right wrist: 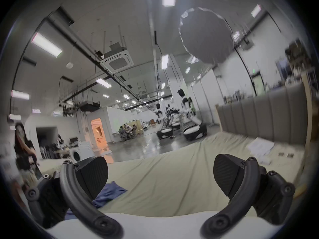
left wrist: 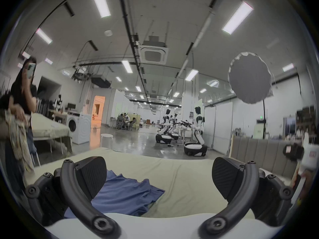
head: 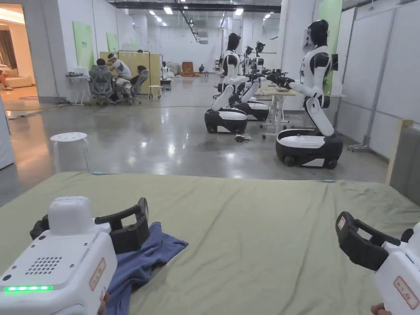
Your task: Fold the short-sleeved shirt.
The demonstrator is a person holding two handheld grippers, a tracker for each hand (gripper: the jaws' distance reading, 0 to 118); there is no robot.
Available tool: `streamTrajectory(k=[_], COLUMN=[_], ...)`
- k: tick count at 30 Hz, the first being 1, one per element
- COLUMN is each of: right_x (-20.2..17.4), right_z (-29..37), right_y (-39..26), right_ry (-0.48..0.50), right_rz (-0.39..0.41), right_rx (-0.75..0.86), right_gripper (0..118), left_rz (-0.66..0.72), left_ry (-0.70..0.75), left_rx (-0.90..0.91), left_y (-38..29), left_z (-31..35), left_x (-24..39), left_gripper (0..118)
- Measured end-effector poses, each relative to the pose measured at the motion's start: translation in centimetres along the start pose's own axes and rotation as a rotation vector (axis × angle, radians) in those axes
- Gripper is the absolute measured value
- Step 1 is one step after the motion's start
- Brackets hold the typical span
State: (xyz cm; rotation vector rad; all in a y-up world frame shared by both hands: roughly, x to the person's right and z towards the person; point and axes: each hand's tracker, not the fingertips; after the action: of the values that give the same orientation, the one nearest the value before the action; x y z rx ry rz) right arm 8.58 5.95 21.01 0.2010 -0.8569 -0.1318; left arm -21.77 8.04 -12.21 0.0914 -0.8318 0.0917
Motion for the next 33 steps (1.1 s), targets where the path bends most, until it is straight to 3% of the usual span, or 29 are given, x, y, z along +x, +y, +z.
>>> streamTrajectory(k=[3, 7, 12, 33], right_x=[-1.2, -2.2, -2.8, -3.2], right_z=[-0.3, -0.1, -0.3, -1.3], right_y=[0.1, -0.3, -0.6, -0.9], right_ry=[0.026, -0.024, 0.017, 0.067], right_rz=[0.102, 0.127, 0.204, 0.219], right_rx=[-0.027, 0.019, -0.013, -0.02], right_gripper=[118, 118, 118, 118], left_rz=[-0.055, -0.093, -0.133, -0.157], left_ry=[0.012, 0.009, 0.032, 0.019], left_rx=[-0.016, -0.022, 0.012, -0.01], left_y=[-0.3, -0.7, -0.7, -0.6], left_z=[-0.2, -0.2, -0.2, -0.2], left_x=[0.6, 1.5, 1.8, 2.7], left_gripper=[118, 118, 118, 117])
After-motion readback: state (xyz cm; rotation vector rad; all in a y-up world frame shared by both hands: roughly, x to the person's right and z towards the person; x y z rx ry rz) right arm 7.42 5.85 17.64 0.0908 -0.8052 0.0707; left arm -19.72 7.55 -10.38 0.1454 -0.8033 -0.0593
